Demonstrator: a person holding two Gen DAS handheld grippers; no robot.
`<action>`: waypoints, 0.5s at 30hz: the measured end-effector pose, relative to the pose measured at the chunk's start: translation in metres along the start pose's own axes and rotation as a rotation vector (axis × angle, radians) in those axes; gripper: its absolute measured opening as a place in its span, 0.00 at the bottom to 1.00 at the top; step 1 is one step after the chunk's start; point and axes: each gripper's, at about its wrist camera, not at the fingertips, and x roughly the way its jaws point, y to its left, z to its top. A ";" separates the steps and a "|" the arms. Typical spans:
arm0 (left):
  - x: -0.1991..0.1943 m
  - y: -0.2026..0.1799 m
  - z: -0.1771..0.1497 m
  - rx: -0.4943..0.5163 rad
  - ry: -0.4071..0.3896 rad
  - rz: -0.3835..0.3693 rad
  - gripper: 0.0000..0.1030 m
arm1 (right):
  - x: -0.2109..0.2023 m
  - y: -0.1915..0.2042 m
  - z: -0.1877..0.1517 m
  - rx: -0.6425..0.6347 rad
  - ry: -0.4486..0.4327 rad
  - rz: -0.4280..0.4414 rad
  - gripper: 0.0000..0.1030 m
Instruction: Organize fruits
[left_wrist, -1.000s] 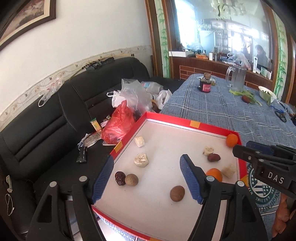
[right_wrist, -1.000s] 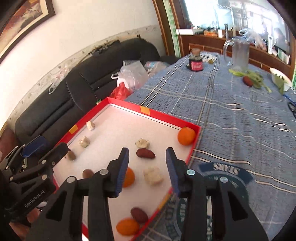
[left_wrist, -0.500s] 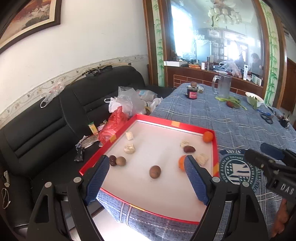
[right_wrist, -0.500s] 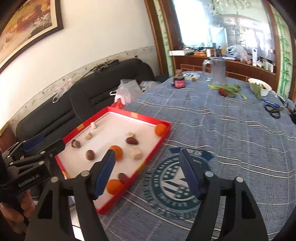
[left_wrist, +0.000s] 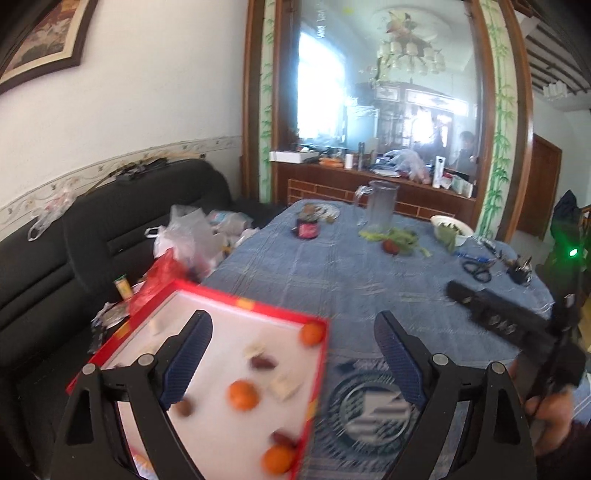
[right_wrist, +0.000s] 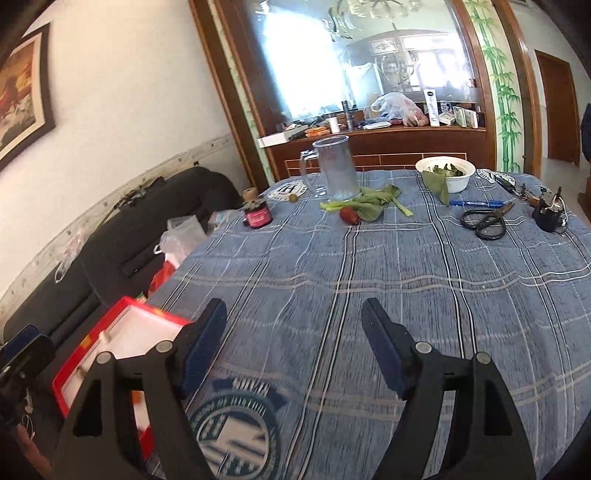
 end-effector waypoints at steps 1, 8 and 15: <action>0.008 -0.008 0.006 0.007 0.001 -0.006 0.87 | 0.008 -0.004 0.003 0.018 -0.008 -0.008 0.74; 0.095 -0.073 0.039 0.075 0.085 0.026 0.87 | 0.020 -0.063 -0.007 0.183 -0.164 -0.106 0.76; 0.161 -0.105 0.021 0.276 0.299 0.096 0.87 | 0.016 -0.083 -0.007 0.270 -0.231 -0.145 0.78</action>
